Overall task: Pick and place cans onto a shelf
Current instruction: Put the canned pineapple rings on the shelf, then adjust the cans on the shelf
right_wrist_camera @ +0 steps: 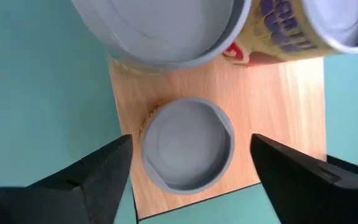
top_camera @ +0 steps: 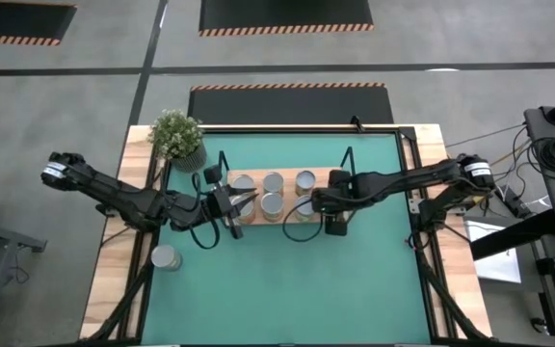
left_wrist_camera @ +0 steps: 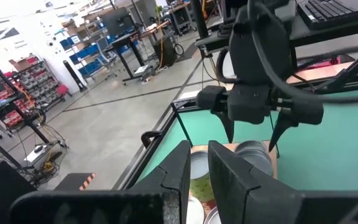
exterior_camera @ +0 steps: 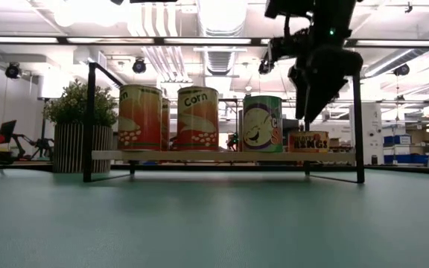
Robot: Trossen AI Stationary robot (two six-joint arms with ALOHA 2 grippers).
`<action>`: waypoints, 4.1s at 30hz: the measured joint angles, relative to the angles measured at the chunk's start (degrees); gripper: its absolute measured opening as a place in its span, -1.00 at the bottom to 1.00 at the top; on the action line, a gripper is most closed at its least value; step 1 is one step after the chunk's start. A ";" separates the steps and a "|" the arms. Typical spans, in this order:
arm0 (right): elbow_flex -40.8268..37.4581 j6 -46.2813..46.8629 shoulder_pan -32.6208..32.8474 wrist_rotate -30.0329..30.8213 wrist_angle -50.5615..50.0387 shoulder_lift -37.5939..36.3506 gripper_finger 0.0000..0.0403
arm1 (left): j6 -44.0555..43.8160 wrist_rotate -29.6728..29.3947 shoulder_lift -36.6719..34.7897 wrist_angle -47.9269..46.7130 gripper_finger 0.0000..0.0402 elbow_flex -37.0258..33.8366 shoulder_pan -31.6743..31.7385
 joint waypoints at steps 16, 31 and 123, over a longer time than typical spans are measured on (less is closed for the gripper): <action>-1.50 0.08 -0.14 -0.02 0.63 2.72 -0.92 | 0.00 0.00 0.00 -0.17 -0.80 0.00 0.00; -1.51 1.96 -0.11 -3.64 0.10 3.84 -0.94 | -0.01 0.00 0.00 -0.21 -0.80 0.00 0.00; -9.34 -5.69 32.40 31.65 18.04 -25.01 -0.94 | -62.34 -1.33 22.84 -55.03 -0.81 14.68 -13.30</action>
